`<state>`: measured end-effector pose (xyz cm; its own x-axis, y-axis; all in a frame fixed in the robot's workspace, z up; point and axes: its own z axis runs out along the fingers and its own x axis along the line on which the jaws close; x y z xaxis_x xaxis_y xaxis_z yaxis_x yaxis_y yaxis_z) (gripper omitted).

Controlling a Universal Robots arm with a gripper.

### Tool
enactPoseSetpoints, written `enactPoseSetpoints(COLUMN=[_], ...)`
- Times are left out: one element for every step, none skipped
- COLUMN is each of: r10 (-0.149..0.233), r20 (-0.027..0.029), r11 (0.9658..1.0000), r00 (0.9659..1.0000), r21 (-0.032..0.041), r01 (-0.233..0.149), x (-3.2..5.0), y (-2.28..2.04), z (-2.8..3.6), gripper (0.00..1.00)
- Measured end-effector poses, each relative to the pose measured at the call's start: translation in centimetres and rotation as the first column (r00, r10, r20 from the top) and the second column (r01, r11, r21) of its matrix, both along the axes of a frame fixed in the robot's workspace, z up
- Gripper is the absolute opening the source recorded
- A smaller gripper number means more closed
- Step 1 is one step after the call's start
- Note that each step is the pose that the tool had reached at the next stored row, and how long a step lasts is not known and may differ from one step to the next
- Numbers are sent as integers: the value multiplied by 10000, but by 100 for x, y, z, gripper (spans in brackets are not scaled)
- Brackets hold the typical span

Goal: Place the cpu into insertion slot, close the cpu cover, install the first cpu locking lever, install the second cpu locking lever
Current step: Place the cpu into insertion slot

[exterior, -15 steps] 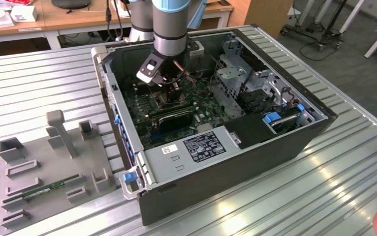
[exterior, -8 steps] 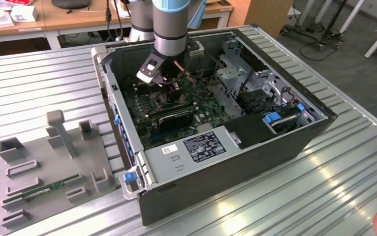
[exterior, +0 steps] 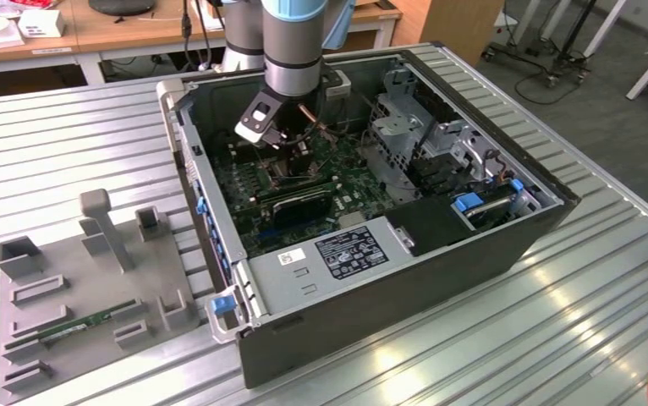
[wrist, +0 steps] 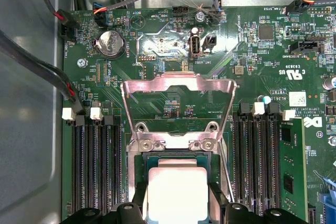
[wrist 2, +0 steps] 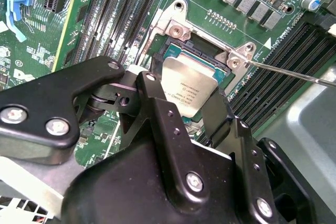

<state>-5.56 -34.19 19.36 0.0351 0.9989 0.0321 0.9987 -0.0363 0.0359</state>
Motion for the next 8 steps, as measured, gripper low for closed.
enactPoseSetpoints(r10=[1, 1, 2, 3, 3, 6, 7, 7], r20=[0, 1, 0, 0, 1, 6, 3, 1], r11=[10000, 10000, 10000, 10000, 10000, 10000, 10000, 10000], r00=[10000, 10000, 10000, 10000, 10000, 10000, 10000, 10000], r21=[0, 0, 0, 0, 1, 2, 2, 2], r01=[-1, -1, -2, -3, -3, -6, -7, -7], x=[0, 0, 0, 0, 0, 1, 1, 1], y=[0, 0, 0, 0, 0, 0, 0, 0], z=[0, 0, 0, 0, 0, -1, -1, -1], gripper=[54, 54, 54, 54, 54, 54, 56, 56])
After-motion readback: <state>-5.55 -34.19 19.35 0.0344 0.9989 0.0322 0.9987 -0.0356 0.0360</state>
